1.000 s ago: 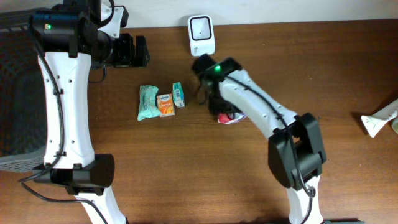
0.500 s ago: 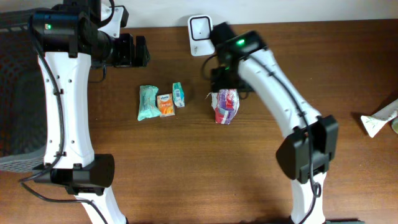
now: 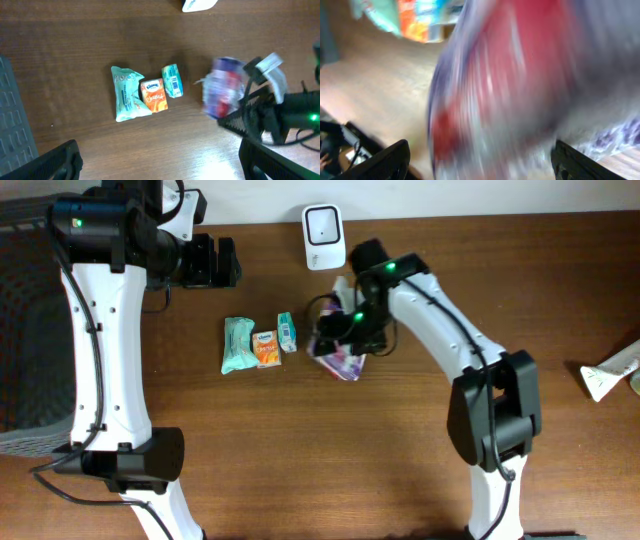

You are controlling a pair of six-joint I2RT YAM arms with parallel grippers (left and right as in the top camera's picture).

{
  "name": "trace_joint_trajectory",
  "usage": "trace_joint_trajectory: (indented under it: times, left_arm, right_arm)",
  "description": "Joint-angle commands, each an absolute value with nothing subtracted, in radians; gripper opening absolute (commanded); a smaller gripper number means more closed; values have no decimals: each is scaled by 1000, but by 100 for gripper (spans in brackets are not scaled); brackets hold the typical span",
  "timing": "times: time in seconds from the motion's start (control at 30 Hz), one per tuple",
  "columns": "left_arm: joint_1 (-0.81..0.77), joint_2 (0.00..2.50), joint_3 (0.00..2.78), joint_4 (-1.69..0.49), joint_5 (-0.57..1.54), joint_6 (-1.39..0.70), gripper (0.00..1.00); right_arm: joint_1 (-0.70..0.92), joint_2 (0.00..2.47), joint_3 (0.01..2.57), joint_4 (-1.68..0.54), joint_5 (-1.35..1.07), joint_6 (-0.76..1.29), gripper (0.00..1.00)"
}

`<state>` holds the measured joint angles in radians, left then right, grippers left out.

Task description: Scan the item barcode

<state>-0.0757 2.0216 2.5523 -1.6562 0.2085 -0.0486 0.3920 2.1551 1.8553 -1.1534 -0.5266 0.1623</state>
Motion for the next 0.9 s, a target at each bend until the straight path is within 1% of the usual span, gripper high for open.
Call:
trace_joint_trajectory:
  times: [0.0, 0.1, 0.2, 0.3, 0.33, 0.37, 0.5, 0.53, 0.6, 0.63, 0.67, 0.7, 0.73, 0.8, 0.87]
  left_arm:
    - [-69, 2027, 2551, -1655, 208, -52, 99]
    - [-69, 2027, 2551, -1655, 209, -52, 99]
    - [-69, 2027, 2551, -1655, 208, -52, 99]
    - [-69, 2027, 2551, -1655, 208, -52, 99]
    - [-69, 2027, 2551, -1655, 208, -52, 99]
    - [-69, 2027, 2551, -1655, 208, -52, 99]
    - [-69, 2027, 2551, -1655, 208, -52, 99]
    - [-69, 2027, 2551, -1655, 208, -52, 99]
    - [-69, 2027, 2551, -1655, 208, -52, 99]
    - [-69, 2027, 2551, -1655, 208, -52, 99]
    - [-69, 2027, 2551, -1655, 209, -52, 99]
    - [-69, 2027, 2551, -1655, 209, -52, 99]
    - [-69, 2027, 2551, -1655, 208, -52, 99]
    - [-69, 2027, 2551, -1655, 209, -52, 99]
    - [-69, 2027, 2551, -1655, 208, -52, 99]
  right_arm:
    - [427, 2149, 1949, -1167, -550, 178, 89]
    - [402, 2149, 1969, -1197, -383, 245, 93]
    - [346, 2149, 1969, -1232, -346, 244, 94]
    - [281, 2149, 1950, -1242, -343, 241, 95]
    - [268, 2149, 1934, -1242, -343, 240, 99]
    - [257, 2150, 1904, -1242, -349, 241, 99]
    - [264, 2150, 1790, -1190, -506, 242, 100]
    - [277, 2150, 1748, -1164, -548, 245, 96]
    - [311, 2150, 1674, -1084, -577, 302, 79]
    - [328, 2150, 1654, -1048, -577, 345, 75]
    - [352, 2150, 1636, -1001, -575, 400, 68]
    - [370, 2150, 1632, -968, -564, 448, 64]
    - [381, 2150, 1632, -946, -551, 482, 64]
    - [393, 2150, 1632, -904, -493, 559, 60]
    - [397, 2150, 1632, -880, -448, 570, 59]
